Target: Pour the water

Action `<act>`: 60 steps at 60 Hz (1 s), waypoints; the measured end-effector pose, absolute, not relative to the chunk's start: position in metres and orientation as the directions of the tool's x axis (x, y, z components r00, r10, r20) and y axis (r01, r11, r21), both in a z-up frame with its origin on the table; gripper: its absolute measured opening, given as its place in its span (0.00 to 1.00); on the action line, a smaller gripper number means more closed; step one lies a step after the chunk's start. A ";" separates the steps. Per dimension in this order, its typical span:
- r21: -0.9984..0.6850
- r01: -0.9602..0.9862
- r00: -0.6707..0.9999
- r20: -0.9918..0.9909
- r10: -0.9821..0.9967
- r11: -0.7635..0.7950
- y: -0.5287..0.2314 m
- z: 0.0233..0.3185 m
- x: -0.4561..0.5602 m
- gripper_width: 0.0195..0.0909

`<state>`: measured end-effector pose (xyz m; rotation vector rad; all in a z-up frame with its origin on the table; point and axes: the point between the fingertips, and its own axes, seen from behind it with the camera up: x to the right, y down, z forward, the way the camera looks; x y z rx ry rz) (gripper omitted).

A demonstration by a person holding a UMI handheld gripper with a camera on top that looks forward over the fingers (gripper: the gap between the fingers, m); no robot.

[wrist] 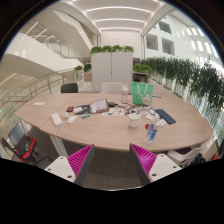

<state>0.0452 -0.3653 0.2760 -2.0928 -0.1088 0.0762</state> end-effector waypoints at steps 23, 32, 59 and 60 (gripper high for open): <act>-0.916 0.069 0.998 0.065 0.024 -0.394 -0.313 0.250 0.098 0.80; -0.946 0.065 0.998 0.067 0.003 -0.316 -0.251 0.216 0.165 0.80; -0.974 0.000 1.000 0.005 -0.020 -0.226 -0.047 0.082 0.275 0.81; -0.975 -0.001 1.000 0.004 -0.023 -0.221 -0.042 0.080 0.277 0.80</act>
